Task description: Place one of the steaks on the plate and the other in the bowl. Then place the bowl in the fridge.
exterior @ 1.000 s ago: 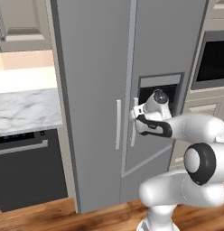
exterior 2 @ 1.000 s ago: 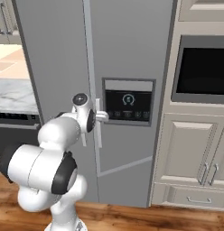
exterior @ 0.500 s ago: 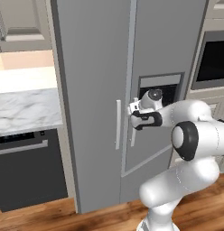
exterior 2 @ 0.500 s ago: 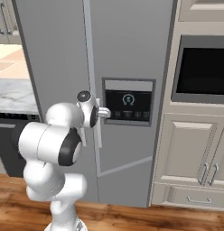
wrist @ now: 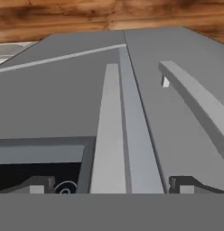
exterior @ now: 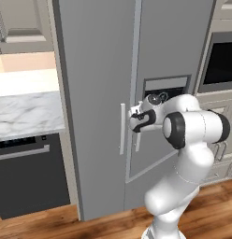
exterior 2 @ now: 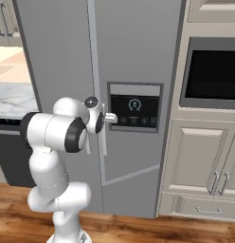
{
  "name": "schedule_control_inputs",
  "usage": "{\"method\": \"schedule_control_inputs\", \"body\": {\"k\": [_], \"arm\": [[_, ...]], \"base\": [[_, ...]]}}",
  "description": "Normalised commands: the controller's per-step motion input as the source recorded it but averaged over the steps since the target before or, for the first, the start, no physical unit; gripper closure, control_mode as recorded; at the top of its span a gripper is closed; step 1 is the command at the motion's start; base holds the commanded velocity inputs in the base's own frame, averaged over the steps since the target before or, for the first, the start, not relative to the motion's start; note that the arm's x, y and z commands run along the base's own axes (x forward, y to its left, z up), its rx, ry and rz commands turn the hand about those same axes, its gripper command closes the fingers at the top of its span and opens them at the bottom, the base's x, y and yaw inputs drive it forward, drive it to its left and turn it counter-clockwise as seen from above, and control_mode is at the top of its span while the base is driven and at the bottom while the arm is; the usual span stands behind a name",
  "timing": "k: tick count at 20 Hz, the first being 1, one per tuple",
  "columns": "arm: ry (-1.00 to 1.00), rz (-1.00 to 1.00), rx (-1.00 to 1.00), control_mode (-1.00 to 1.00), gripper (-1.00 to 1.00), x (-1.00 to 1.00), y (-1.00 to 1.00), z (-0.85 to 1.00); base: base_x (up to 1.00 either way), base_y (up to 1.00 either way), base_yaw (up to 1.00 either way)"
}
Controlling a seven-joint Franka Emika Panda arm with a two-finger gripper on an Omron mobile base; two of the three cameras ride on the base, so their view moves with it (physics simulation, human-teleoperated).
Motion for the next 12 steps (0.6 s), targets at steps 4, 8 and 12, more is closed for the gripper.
{"method": "schedule_control_inputs", "body": {"k": [4, 8, 12], "arm": [[0.00, 0.01, 0.00, -1.00, -1.00, 0.37, -0.08, -0.05], [-0.03, 0.02, 0.00, -1.00, -1.00, 0.23, 0.00, 0.00], [-0.04, 0.02, 0.00, -1.00, 1.00, 0.24, 0.00, -0.01]], "base": [[0.00, 0.00, 0.00], [0.00, 0.00, 0.00], [0.00, 0.00, 0.00]]}}
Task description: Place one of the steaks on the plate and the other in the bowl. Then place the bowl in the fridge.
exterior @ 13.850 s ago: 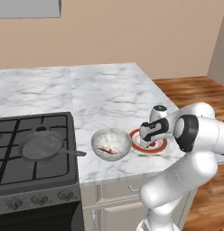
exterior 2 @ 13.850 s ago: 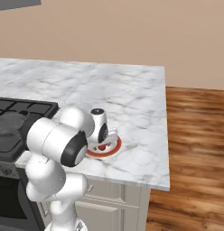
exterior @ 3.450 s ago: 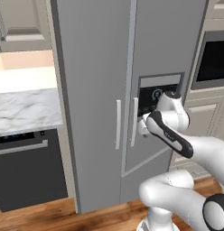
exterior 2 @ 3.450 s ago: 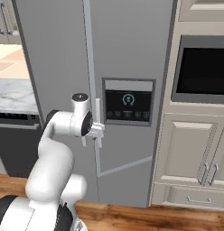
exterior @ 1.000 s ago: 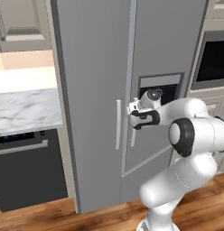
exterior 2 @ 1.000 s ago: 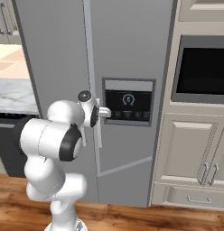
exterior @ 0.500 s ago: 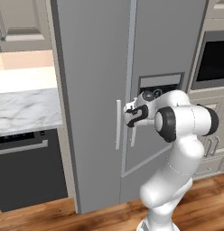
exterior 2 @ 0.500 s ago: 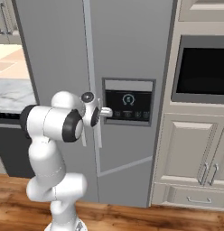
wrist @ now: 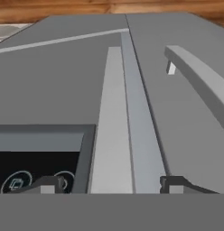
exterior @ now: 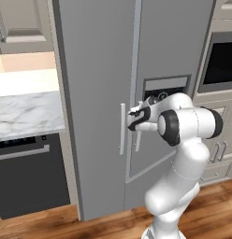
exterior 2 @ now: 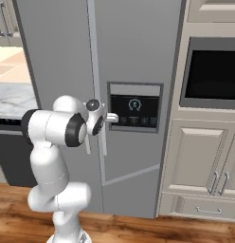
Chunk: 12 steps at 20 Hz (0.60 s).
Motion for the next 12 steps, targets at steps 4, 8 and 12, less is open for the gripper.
{"method": "schedule_control_inputs", "body": {"k": [4, 8, 12], "arm": [[0.00, 0.00, 0.00, -1.00, 1.00, 0.07, 0.00, 0.00], [0.00, 0.00, 0.00, -1.00, 1.00, 0.00, -0.01, 0.05], [0.01, 0.00, 0.00, -1.00, 1.00, -0.29, -0.09, 0.12]], "base": [[0.00, 0.00, 0.00], [0.00, 0.00, 0.00], [0.00, 0.00, 0.00]]}}
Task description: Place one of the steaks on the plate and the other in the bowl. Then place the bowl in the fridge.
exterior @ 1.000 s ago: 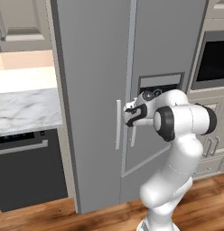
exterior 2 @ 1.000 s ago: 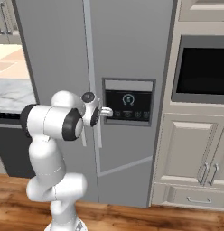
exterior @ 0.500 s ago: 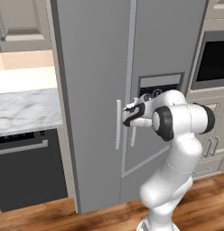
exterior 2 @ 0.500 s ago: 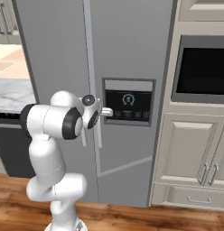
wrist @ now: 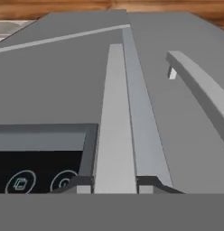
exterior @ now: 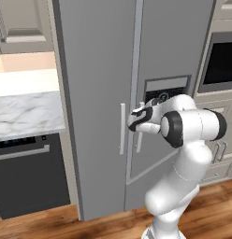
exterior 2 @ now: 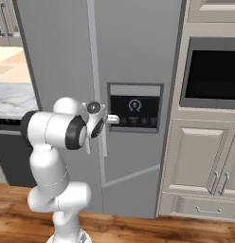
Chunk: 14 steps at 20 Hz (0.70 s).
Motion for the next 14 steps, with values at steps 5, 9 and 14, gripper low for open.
{"method": "schedule_control_inputs", "body": {"k": [5, 9, 14], "arm": [[0.00, -0.02, 0.00, -1.00, 1.00, -0.52, -0.06, 0.11], [-0.03, 0.00, 0.04, -1.00, 1.00, -0.66, -0.27, 0.10], [-0.08, 0.09, 0.13, -1.00, 1.00, -0.74, -0.45, 0.08]], "base": [[0.00, 0.00, 0.00], [0.00, 0.00, 0.00], [0.00, 0.00, 0.00]]}}
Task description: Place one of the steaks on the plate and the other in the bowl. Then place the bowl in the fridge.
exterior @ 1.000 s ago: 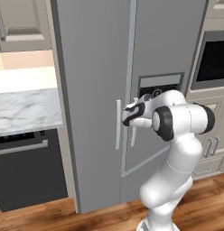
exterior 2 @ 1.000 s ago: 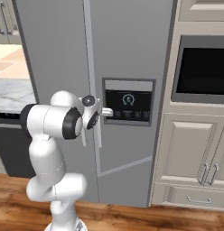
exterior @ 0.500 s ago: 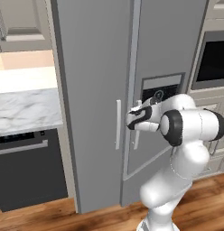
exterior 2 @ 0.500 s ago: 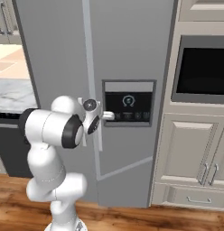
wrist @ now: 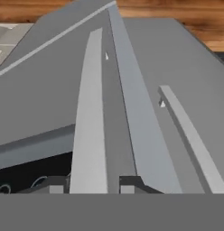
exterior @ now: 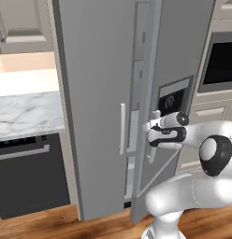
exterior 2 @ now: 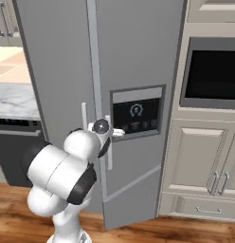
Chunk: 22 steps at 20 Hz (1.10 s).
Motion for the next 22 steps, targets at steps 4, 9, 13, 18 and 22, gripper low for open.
{"method": "schedule_control_inputs", "body": {"k": [4, 9, 13, 18, 22], "arm": [[-0.05, 0.07, 0.11, -1.00, 1.00, -0.71, -0.39, 0.05], [0.01, 0.01, 0.08, -1.00, 1.00, -0.41, -0.41, 0.00], [0.05, 0.00, 0.05, -1.00, 1.00, -0.21, -0.37, 0.00], [0.05, 0.01, 0.07, -1.00, 1.00, -0.27, -0.46, 0.00], [0.01, 0.01, 0.12, -1.00, 1.00, -0.46, -0.69, 0.00]], "base": [[0.00, 0.00, 0.00], [0.00, 0.00, 0.00], [0.00, 0.00, 0.00], [0.00, 0.00, 0.00], [0.00, 0.00, 0.00]]}}
